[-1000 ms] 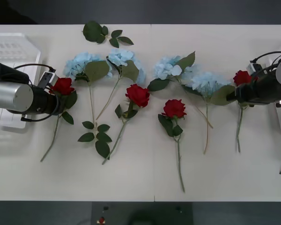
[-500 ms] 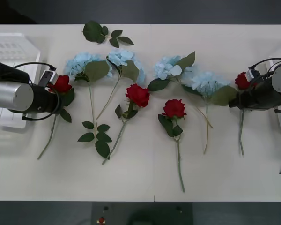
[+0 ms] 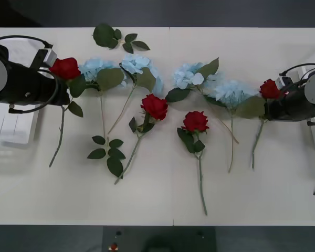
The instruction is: Put the red flowers into the right box and the blue flowers into the left box
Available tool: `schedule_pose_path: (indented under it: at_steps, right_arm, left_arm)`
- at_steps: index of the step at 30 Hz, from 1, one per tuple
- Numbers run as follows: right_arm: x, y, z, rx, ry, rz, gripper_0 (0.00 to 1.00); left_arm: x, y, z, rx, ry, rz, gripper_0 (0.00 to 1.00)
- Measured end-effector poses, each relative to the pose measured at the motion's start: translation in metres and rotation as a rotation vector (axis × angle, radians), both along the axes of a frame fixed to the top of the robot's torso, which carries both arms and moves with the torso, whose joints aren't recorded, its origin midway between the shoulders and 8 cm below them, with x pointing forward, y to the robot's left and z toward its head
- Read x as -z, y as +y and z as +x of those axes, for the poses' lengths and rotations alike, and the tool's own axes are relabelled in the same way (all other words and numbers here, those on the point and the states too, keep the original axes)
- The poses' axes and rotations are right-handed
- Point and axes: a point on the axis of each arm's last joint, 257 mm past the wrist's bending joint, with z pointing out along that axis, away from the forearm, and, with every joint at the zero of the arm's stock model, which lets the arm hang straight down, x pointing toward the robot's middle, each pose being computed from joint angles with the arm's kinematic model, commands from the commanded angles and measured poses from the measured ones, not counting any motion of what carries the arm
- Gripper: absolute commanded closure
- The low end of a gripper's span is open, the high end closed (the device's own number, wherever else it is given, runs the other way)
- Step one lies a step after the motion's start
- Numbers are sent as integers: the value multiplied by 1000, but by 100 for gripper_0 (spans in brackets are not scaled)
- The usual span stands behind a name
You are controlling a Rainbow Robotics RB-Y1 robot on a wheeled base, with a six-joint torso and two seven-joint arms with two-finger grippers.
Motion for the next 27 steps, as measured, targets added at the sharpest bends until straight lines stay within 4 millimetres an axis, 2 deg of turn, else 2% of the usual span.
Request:
schedule_pose_path:
  at_steps: [5, 8, 12, 14, 20, 22, 23, 24, 25, 26, 27]
  right_arm:
    - [-6, -2, -1, 0, 10, 1, 100]
    - [-24, -11, 1, 8, 21, -3, 100]
    - [-65, -37, 5, 15, 17, -49, 100]
    - [-92, -54, 6, 8, 9, -89, 100]
    - [-168, -112, 8, -83, -52, -261, 100]
    - [-176, -124, 7, -66, -61, -278, 100]
    - [-176, -128, 5, -61, -59, -286, 93]
    - [-174, -132, 4, -58, -55, -294, 66]
    - [-172, -133, 3, -57, -51, -298, 28]
    - [-168, -135, 1, -56, -47, -298, 5]
    - [-165, -136, 0, -55, -43, -298, 0]
  left_arm:
    - [-39, -58, -15, 118, -8, -254, 100]
    - [-64, -85, -15, 158, -50, -388, 100]
    - [-85, -113, -13, 226, -124, -476, 100]
    - [-91, -128, -13, 264, -164, -502, 100]
    - [-90, -158, -16, 292, -181, -569, 100]
    - [-97, -166, -17, 294, -189, -620, 100]
    - [-100, -169, -18, 299, -198, -634, 100]
    - [-103, -172, -18, 308, -212, -642, 100]
    - [-104, -175, -18, 316, -226, -644, 100]
    - [-105, -178, -18, 326, -242, -648, 100]
    - [-107, -182, -19, 334, -254, -658, 100]
